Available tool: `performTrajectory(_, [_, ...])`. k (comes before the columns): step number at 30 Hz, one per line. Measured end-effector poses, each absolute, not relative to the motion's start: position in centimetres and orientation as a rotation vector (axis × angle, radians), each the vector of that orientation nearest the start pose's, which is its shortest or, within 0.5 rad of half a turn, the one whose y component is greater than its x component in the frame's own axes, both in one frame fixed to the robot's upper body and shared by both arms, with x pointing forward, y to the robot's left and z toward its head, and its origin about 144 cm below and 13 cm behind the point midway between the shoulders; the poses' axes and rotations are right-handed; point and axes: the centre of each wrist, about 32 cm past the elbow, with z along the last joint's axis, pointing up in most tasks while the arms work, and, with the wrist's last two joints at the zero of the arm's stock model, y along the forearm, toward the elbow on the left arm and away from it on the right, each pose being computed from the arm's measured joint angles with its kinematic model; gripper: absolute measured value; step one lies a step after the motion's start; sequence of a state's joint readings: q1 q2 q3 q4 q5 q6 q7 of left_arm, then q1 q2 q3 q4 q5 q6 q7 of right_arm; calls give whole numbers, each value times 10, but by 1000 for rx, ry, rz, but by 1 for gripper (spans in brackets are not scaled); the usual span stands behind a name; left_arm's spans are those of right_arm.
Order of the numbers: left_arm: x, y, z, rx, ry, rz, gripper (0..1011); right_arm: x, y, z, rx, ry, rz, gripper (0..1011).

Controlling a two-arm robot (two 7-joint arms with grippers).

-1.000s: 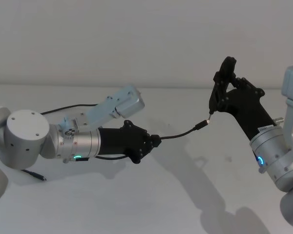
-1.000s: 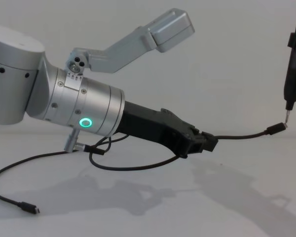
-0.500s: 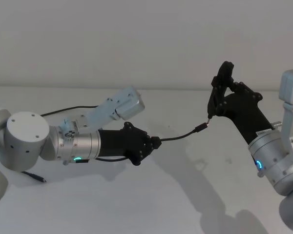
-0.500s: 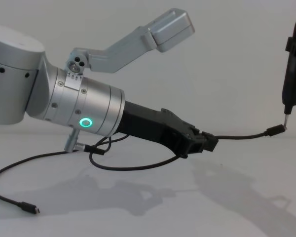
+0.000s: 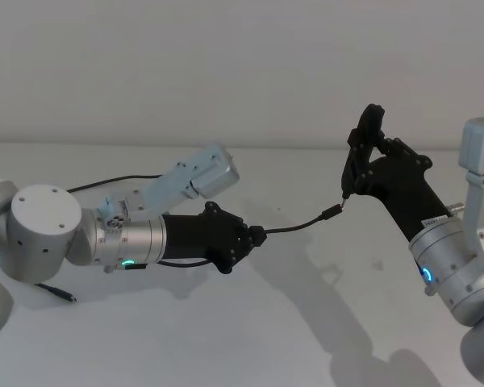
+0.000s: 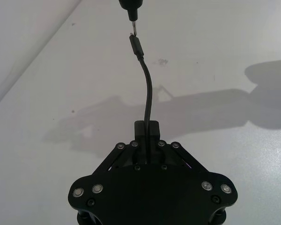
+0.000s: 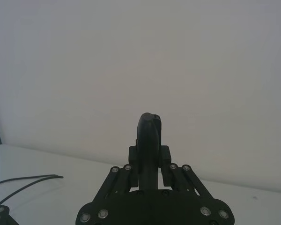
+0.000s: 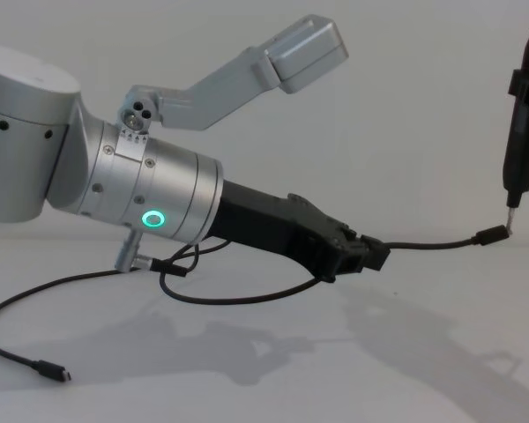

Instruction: Pick up the data cable with the one hand.

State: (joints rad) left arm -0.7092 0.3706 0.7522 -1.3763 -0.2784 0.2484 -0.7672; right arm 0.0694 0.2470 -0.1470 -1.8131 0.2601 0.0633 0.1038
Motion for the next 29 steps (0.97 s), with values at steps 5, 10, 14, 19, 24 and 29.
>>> performTrajectory(5, [580, 154, 1276, 391, -197, 290, 49, 464, -236, 1236, 158, -148, -1258, 274])
performTrajectory(10, [580, 154, 1276, 391, -197, 290, 49, 464, -236, 1236, 158, -148, -1257, 275])
performTrajectory(14, [580, 154, 1276, 391, -197, 290, 49, 464, -235, 1236, 157, -148, -1257, 275])
performTrajectory(19, [580, 154, 1276, 391, -197, 290, 49, 463, -235, 1236, 157, -148, -1257, 274])
performTrajectory(24, [580, 154, 1276, 391, -197, 290, 49, 463, -235, 1236, 157, -148, -1257, 275])
performTrajectory(29, [580, 154, 1276, 391, -197, 290, 49, 463, -235, 1236, 157, -148, -1257, 275])
